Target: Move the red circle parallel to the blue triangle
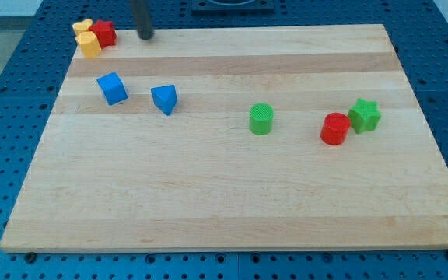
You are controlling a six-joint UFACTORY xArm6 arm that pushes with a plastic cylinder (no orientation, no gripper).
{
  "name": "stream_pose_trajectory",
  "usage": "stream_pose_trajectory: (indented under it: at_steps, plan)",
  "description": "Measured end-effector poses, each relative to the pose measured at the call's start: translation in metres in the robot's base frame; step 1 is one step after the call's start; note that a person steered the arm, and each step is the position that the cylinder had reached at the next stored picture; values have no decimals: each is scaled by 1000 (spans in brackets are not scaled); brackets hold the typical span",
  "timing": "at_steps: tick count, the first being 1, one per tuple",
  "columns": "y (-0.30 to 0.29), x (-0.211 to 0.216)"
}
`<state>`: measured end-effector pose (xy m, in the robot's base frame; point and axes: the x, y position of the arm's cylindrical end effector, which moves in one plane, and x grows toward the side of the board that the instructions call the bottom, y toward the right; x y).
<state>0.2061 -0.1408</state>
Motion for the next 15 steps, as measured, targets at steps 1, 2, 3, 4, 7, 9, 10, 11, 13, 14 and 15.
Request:
stream_pose_trajectory:
  at_steps: [1,2,3,4,7,9,10,11,13,14,15]
  plan:
    - [79,18]
    - [165,46]
    - [245,91]
    - [319,148]
    - [355,277]
    - [268,252]
    - [207,206]
    - [168,177]
    - [182,250]
    - [219,269]
    - [237,244]
